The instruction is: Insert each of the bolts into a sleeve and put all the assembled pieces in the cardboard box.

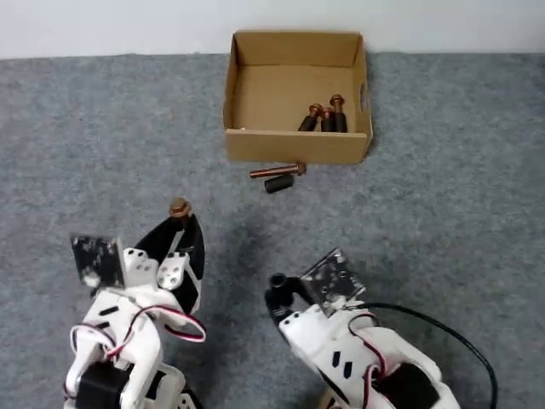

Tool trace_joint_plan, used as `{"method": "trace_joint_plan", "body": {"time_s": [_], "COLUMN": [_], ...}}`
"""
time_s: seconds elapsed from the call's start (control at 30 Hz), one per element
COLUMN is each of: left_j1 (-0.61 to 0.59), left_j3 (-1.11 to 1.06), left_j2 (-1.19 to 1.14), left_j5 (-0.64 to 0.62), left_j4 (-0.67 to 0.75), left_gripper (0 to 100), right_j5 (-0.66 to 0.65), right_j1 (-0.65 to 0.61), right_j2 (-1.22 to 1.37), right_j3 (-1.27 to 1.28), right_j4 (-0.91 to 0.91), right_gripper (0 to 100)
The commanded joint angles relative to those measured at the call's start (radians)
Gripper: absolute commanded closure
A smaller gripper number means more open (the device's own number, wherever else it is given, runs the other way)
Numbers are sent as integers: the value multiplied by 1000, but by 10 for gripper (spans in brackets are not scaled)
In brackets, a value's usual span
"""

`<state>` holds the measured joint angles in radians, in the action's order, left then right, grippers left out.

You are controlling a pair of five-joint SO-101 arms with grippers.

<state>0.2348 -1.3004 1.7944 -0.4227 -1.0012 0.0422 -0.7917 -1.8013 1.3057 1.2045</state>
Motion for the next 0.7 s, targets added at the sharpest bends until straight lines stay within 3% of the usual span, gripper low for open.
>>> {"method": "trace_joint_plan", "body": {"time_s": [0.0, 0.23, 0.67], "left_j1": [48, 170, 322], "left_j3": [-1, 16, 18], "left_j2": [20, 20, 15], "left_j5": [-40, -94, -94], "left_j4": [37, 89, 95], "left_gripper": [996, 996, 996], "right_j5": [-75, -170, -170], "right_j1": [-45, -53, -53], "right_j2": [-5, -7, -8], "right_j3": [35, 133, 118], "right_j4": [-107, -269, -275], "right_gripper": [991, 991, 991]}}
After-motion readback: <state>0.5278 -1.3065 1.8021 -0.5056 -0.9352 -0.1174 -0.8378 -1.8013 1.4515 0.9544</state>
